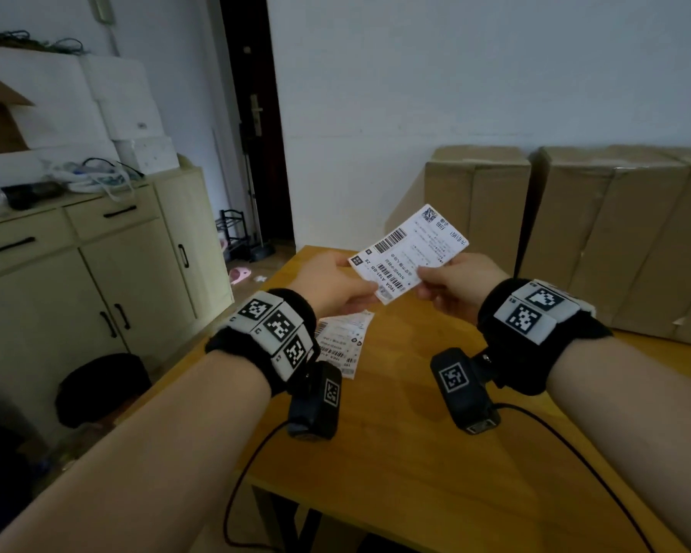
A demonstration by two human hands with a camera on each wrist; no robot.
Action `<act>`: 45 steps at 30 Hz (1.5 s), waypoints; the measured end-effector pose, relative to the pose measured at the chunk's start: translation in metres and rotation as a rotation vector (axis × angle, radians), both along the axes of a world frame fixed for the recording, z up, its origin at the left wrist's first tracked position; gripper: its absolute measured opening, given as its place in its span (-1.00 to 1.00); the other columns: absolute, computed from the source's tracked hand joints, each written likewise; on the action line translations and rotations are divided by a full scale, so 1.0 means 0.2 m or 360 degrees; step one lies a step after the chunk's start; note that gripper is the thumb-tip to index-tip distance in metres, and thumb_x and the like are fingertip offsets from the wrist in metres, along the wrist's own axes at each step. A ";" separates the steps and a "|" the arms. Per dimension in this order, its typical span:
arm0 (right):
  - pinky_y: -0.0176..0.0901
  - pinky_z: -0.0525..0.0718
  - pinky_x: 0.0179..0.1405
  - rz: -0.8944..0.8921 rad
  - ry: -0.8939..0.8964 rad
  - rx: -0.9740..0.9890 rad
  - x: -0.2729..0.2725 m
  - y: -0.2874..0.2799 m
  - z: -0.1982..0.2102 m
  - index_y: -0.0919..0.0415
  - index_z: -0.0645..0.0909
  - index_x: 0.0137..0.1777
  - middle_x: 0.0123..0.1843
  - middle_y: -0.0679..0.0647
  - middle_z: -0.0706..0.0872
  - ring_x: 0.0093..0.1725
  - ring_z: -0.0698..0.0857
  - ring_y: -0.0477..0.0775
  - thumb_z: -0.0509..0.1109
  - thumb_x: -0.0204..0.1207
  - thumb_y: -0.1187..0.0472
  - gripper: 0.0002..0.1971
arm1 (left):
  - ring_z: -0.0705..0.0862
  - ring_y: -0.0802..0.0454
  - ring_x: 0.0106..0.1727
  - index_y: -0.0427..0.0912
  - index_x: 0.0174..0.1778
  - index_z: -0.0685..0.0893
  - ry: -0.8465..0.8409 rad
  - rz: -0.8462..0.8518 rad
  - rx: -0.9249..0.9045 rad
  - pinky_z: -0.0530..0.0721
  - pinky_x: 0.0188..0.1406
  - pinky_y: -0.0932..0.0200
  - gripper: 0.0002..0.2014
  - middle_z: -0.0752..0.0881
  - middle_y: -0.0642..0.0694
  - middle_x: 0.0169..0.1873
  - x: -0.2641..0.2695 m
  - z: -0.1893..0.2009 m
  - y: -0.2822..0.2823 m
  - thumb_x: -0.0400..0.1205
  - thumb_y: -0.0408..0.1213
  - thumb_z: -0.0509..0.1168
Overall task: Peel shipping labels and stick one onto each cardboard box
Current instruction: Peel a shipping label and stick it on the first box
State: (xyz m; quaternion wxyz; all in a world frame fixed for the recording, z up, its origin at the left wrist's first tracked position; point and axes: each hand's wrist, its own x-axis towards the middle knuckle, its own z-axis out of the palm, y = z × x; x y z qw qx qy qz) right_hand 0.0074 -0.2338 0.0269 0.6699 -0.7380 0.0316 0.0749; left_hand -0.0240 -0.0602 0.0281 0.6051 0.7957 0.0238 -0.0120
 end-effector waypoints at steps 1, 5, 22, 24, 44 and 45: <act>-0.33 0.58 -0.53 -0.0023 -0.0012 0.0020 -0.01 -0.02 0.01 0.34 0.59 0.07 -0.08 0.22 0.78 -0.40 0.67 -0.04 0.37 0.54 0.37 -0.86 | 0.79 0.01 -0.15 -0.18 0.08 0.55 -0.0050 0.0017 0.0000 0.78 -0.11 0.20 -0.75 0.78 -0.25 0.04 0.01 0.00 -0.03 0.55 -0.49 0.38; -0.10 0.74 -0.16 -0.0351 -0.0248 -0.0237 -0.04 -0.13 0.03 0.27 0.55 -0.04 0.02 0.23 0.72 -0.16 0.70 0.07 0.48 0.46 0.27 -0.82 | 0.80 -0.04 -0.10 -0.29 0.31 0.47 -0.0219 0.0076 0.0057 0.78 -0.07 0.12 -0.56 0.78 -0.24 0.00 0.02 0.01 -0.14 0.53 -0.47 0.41; -0.43 0.43 -0.35 -0.0411 -0.0928 -0.1005 -0.27 -0.71 -0.05 0.13 0.57 -0.20 -0.27 -0.16 0.58 -0.27 0.52 -0.23 0.57 0.33 0.20 -0.81 | 0.80 -0.06 -0.06 -0.29 0.31 0.48 -0.0085 -0.0441 -0.0349 0.80 -0.08 0.03 -0.66 0.77 -0.21 0.04 0.05 0.02 -0.89 0.62 -0.49 0.29; -0.45 0.43 -0.34 -0.0423 -0.0933 -0.1001 -0.28 -0.76 -0.05 0.13 0.57 -0.20 -0.28 -0.16 0.58 -0.28 0.52 -0.24 0.57 0.33 0.20 -0.81 | 0.80 -0.04 -0.09 -0.28 0.30 0.48 -0.0107 -0.0486 -0.0352 0.81 -0.14 0.11 -0.64 0.77 -0.20 0.01 0.03 0.02 -0.93 0.59 -0.50 0.33; -0.56 0.52 -0.34 -0.0463 -0.1048 -0.0871 -0.28 -0.82 -0.06 0.05 0.67 -0.14 -0.26 -0.18 0.65 -0.25 0.61 -0.26 0.54 0.38 0.12 -0.88 | 0.78 -0.01 -0.01 -0.18 0.22 0.60 -0.0260 -0.0527 -0.0234 0.79 -0.09 0.18 -0.62 0.78 -0.17 0.00 0.04 0.02 -0.94 0.50 -0.50 0.42; -0.55 0.52 -0.33 -0.0459 -0.1040 -0.0872 -0.28 -0.82 -0.06 0.06 0.68 -0.12 -0.26 -0.19 0.66 -0.24 0.62 -0.27 0.54 0.39 0.15 -0.88 | 0.78 -0.01 -0.01 -0.18 0.21 0.60 -0.0258 -0.0536 -0.0251 0.79 -0.12 0.20 -0.62 0.78 -0.18 0.00 0.04 0.02 -0.94 0.50 -0.53 0.41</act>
